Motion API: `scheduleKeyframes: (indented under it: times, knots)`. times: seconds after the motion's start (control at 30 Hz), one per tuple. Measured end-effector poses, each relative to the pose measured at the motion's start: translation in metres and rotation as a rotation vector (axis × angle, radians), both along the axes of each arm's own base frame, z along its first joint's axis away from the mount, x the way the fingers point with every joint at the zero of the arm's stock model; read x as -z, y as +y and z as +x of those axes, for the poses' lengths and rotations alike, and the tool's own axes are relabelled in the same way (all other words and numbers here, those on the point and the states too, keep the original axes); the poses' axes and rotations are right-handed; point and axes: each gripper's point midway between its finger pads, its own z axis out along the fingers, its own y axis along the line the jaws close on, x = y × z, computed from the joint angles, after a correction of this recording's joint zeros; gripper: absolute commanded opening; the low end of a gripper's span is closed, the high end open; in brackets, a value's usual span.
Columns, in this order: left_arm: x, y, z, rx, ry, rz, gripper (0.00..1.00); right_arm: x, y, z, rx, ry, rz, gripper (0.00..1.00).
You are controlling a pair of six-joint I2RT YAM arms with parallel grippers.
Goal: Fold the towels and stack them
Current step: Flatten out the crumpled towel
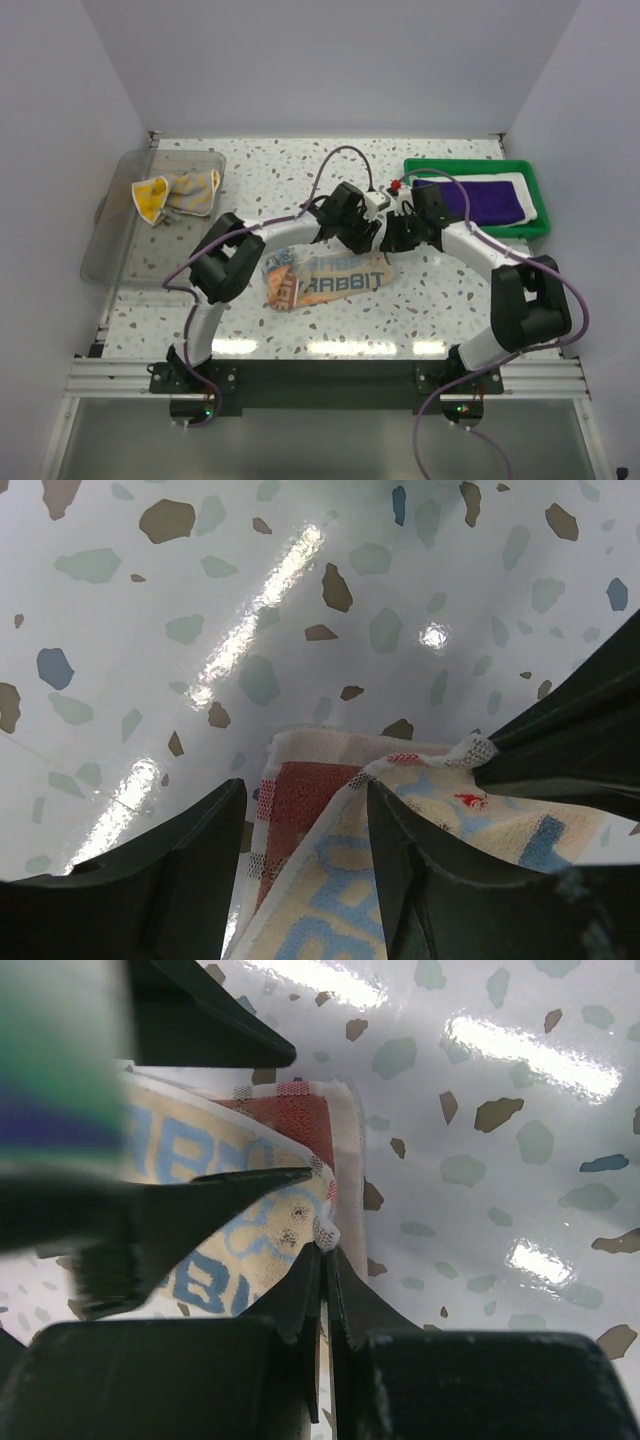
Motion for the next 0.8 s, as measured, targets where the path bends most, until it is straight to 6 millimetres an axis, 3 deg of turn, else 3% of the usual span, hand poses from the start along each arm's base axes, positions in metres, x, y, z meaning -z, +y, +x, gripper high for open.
scheduleKeyframes:
  times: [0.17,0.37,0.63,0.8]
  knots:
    - [0.013,0.000,0.001,-0.027,-0.036,0.057,0.47,-0.011,0.002,0.001,-0.004,-0.052,0.021,0.00]
    - [0.017,0.003,0.010,-0.085,-0.082,0.081,0.42,-0.010,0.002,-0.002,-0.008,-0.067,0.029,0.00]
    - [0.020,0.010,0.020,-0.191,-0.103,0.086,0.00,-0.006,0.003,-0.015,0.013,-0.052,0.066,0.00]
    - [0.020,0.032,0.021,-0.340,-0.052,0.041,0.00,-0.009,0.009,-0.014,0.022,-0.050,0.105,0.00]
